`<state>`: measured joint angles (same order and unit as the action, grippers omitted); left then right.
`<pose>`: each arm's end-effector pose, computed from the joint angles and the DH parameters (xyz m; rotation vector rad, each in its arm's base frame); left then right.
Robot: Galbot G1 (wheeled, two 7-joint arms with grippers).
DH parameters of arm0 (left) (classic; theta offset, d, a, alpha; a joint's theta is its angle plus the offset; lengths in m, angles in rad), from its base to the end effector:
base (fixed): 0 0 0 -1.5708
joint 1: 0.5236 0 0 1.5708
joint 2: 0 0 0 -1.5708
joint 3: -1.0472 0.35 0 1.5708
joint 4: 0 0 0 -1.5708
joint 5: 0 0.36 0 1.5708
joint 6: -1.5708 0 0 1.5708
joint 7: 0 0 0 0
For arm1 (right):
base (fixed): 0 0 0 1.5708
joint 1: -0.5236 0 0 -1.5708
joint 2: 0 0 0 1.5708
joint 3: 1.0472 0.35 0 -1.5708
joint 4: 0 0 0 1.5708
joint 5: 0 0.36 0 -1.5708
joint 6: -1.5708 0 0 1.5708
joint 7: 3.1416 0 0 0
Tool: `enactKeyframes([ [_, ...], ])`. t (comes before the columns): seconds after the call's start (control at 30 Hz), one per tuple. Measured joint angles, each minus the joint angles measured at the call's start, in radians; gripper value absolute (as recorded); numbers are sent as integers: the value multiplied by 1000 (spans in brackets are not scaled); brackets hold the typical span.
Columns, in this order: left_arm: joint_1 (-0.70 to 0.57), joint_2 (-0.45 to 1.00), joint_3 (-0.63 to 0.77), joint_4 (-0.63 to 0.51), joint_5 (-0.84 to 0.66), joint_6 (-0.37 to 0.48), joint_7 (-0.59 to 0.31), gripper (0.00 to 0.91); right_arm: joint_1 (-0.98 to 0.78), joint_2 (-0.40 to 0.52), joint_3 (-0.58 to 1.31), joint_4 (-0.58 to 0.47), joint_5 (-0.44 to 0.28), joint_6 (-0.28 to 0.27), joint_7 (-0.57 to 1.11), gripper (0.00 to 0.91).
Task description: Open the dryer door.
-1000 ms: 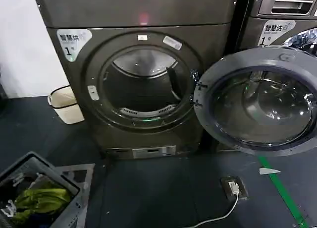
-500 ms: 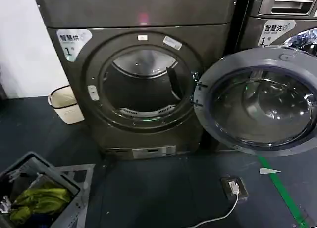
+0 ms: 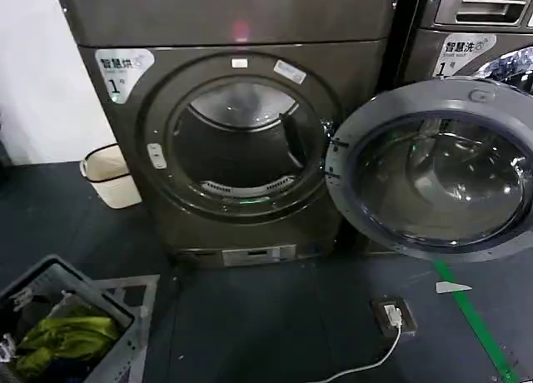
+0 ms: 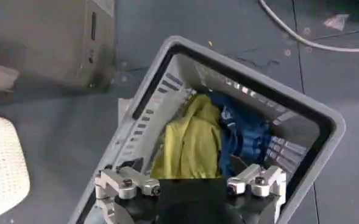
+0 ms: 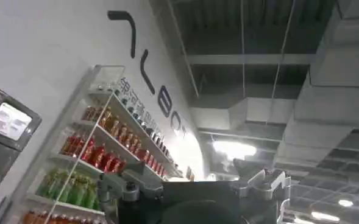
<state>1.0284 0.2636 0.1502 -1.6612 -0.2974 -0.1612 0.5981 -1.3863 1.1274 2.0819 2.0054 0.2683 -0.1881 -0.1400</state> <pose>0.2826 0.3648 -0.1280 -1.1245 -1.5479 -1.3791 -0.0092 -0.3801 -0.0383 1.4679 2.2487 -0.7608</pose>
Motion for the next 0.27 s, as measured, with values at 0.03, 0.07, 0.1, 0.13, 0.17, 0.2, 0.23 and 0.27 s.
enactKeyframes([
  [0.03,1,0,-1,0,0,0,1,907,0,0,0,0,0,0,0,907],
  [0.07,1,0,-1,0,0,0,5,907,0,0,0,0,0,0,0,907],
  [0.1,1,0,-1,0,0,0,7,907,0,0,0,0,0,0,0,907],
  [0.13,1,0,-1,0,2,0,7,907,0,0,0,0,0,-1,0,907],
  [0.17,2,0,0,1,7,-1,8,907,0,1,0,0,-1,-1,0,907],
  [0.2,5,0,1,2,14,-4,9,907,1,1,-1,0,-1,-1,0,907],
  [0.23,6,0,1,2,14,-4,7,907,2,1,-2,0,-2,-1,0,907],
  [0.27,7,0,2,3,14,-6,7,907,2,2,-4,0,-2,-1,0,907],
])
